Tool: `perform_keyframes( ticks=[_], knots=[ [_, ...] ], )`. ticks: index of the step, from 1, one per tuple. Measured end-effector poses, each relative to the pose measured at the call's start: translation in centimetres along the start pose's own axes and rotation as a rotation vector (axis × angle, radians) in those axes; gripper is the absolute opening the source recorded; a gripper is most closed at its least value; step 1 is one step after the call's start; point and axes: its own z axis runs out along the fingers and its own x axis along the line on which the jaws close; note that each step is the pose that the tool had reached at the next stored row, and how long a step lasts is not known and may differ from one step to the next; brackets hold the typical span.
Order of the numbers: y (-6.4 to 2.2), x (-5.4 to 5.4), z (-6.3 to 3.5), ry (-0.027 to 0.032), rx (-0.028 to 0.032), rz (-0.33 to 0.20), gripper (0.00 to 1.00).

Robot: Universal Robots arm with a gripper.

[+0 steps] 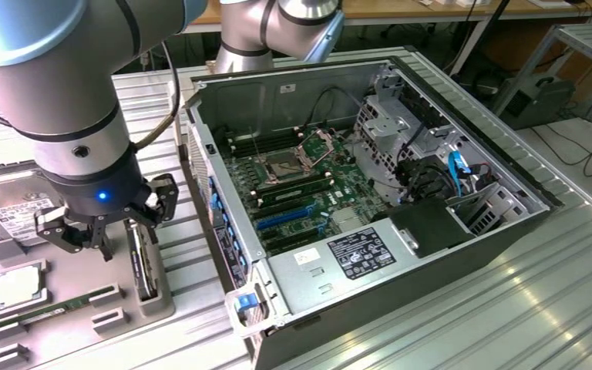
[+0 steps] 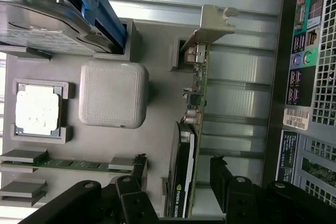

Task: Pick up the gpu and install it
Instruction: 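Pick up the gpu and move the gpu toward the slot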

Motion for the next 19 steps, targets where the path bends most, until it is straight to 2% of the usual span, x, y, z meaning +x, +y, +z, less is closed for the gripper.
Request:
perform_keyframes(
  ticks=[19],
  knots=[
    [-0.07,-0.1,1.6,-0.0005,0.0017,0.038,0.6]
  ],
)
